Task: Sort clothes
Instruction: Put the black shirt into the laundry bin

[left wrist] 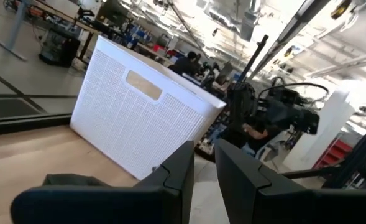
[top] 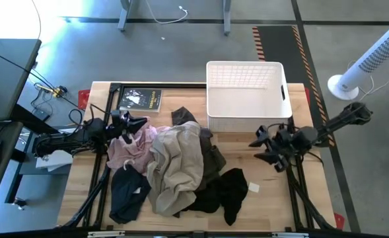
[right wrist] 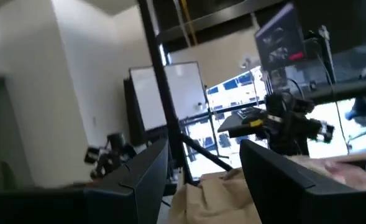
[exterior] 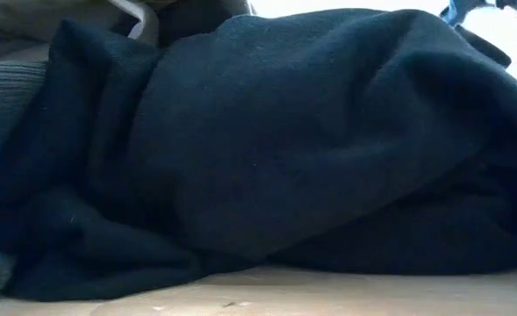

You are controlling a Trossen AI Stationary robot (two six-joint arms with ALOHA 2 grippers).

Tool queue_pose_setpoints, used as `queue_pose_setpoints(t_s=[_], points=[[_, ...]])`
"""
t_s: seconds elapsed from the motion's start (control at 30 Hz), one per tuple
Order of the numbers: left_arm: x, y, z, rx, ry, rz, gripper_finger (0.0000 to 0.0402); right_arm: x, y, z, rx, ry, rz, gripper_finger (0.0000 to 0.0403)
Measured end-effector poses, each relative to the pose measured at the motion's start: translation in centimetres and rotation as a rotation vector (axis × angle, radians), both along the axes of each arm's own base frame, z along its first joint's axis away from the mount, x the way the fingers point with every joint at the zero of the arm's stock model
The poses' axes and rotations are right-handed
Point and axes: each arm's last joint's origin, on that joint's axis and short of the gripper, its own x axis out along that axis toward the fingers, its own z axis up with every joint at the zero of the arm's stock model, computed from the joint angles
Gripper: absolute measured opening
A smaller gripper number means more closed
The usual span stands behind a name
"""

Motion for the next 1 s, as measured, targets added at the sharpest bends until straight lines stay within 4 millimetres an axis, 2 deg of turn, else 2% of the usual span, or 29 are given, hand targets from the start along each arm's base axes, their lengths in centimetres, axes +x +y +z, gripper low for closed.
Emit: queue_pose_setpoints(t_s=[0.13, 0.27, 0.47, 0.6, 0.8, 0.93, 1.0], points=[[-0.1, -0.1, 0.5, 0.024, -0.048, -0.010, 0.0062, 1.8, 1.1, 3.1, -0.188, 0.020, -0.057, 0.0199], [-0.3, -0.2, 1.3, 0.070, -0.112, 0.001, 0.0062, 3.4, 1.3, 6.2, -0.318, 0.170, -0.163, 0.0199], [-0.4, -0.3, 1.6, 0.088, -0.149, -0.009, 0.0062, 5.3, 1.5, 10.0, -0.518, 0.325, -0.177, 0.0199], [-0.2, -0.5, 1.6, 0.067, -0.147, -0.054, 0.0062, 6.7, 2.2, 11.1, -0.712, 0.367, -0.165, 0.0199], [-0.3, -0.7, 2.0, 0.118, -0.172, -0.027, 0.0062, 9.2, 2.6, 12.5, -0.617, 0.428, -0.201, 0.0199], [-0.5, -0.6, 2.3, 0.150, -0.200, 0.002, 0.0062, 10.4, 3.2, 12.2, -0.655, 0.530, -0.170, 0.0197], [-0.5, -0.6, 2.4, 0.145, -0.203, 0.022, 0.0062, 10.7, 3.8, 11.7, -0.647, 0.590, -0.130, 0.0183]])
